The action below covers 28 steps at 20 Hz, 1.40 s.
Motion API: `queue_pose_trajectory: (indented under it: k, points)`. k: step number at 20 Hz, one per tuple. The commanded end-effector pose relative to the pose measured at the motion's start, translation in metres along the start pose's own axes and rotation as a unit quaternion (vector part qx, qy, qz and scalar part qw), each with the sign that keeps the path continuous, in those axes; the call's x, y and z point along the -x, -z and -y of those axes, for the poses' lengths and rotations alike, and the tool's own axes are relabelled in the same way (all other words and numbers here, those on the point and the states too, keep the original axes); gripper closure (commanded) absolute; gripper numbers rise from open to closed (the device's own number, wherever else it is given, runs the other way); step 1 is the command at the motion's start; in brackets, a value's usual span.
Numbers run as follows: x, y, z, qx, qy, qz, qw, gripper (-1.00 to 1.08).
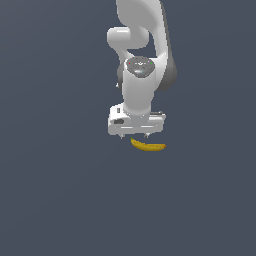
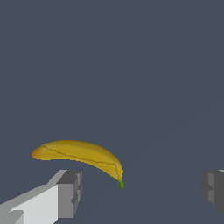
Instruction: Pick up the object and move it to a goal position.
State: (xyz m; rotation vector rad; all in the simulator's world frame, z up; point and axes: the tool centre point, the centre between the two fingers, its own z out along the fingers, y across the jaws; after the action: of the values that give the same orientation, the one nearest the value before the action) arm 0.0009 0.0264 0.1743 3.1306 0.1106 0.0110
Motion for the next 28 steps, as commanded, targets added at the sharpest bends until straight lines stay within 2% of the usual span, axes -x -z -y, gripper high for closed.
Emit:
queue_pose_trajectory:
  k: [1,10,16,22,28]
  points:
    - [0.000,0.000,0.000,0.000,0.000,0.000,1.0000,-0.92]
    - [-0.006,-0.002,-0.018,-0.002,-0.025,0.002,0.9997,-0.92]
    - [-0.006,-0.003,-0.017,-0.002,-0.022,0.002,0.9998,-0.92]
    - [-0.004,-0.008,-0.013,-0.001,0.006,0.003,1.0000,-0.92]
    - [-0.001,-0.018,-0.006,0.001,0.061,0.003,0.9981,-0.92]
